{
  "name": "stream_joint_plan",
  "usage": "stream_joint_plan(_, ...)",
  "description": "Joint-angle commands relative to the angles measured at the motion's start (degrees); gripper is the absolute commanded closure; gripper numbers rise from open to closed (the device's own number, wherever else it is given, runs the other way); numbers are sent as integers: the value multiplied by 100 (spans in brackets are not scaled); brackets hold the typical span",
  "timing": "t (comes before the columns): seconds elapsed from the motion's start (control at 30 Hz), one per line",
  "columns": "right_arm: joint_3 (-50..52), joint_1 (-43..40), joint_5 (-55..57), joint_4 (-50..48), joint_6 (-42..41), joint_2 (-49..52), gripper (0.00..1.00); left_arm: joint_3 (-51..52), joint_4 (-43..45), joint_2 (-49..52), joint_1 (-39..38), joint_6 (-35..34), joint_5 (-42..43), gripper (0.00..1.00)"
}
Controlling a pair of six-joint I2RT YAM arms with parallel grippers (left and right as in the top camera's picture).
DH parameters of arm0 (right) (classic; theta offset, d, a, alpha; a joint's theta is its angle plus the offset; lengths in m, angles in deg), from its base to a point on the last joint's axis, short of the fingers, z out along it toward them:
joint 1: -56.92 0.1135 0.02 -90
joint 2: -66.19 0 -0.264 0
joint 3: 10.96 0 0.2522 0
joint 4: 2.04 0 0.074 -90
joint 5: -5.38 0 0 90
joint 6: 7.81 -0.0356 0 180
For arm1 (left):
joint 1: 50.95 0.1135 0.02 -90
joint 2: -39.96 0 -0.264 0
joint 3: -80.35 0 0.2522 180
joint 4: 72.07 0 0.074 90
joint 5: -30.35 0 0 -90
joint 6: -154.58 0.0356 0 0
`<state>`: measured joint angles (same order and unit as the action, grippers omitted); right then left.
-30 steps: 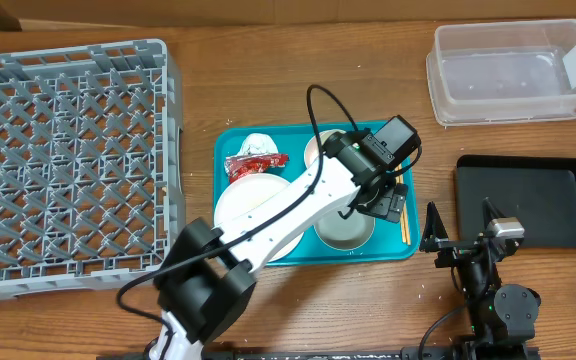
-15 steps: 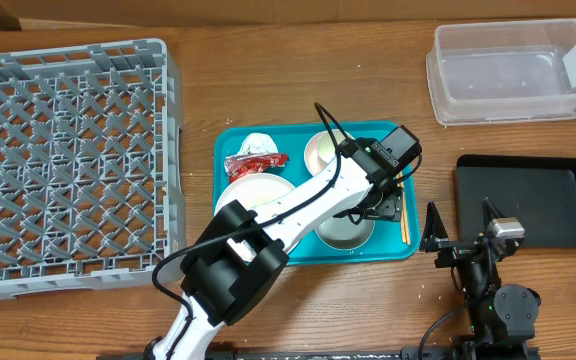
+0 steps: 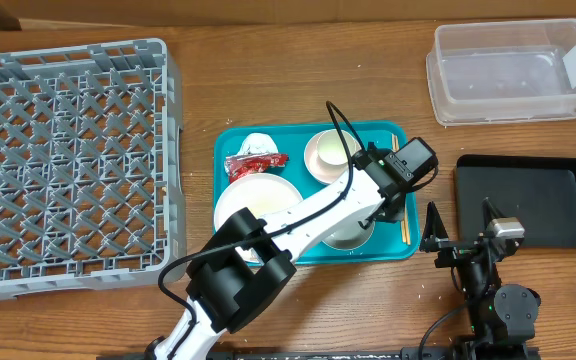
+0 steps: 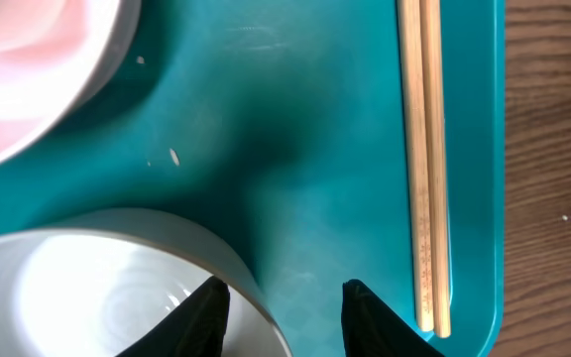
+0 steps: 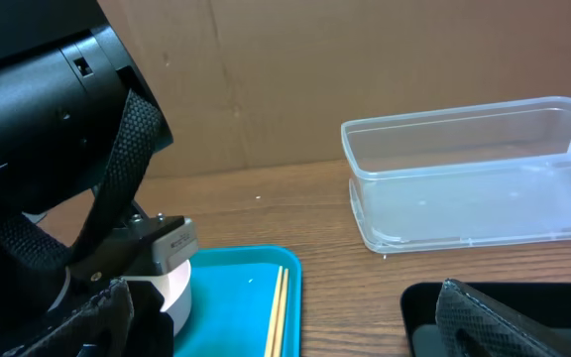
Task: Sort waste into correct bins and load items into the dishwasher
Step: 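Grasp the rim of the grey bowl with the left gripper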
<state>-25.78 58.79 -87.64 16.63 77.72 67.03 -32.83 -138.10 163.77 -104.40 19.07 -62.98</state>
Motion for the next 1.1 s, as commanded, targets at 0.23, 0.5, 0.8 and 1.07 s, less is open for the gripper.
stream_joint_plan(0.23,61,-24,-4,-33,-24,-57,0,181,-173,63,-138,-284,-192,70)
stream_joint_plan(0.5,61,-24,-7,-33,-24,-57,0,396,-98,63,-170,-302,-22,85)
stream_joint_plan(0.8,61,-24,-7,-33,-24,-55,0,433,-142,63,-177,-297,87,96)
stream_joint_plan(1.07,61,-24,-7,-33,-26,-55,0,221,-461,46,-175,-280,754,96)
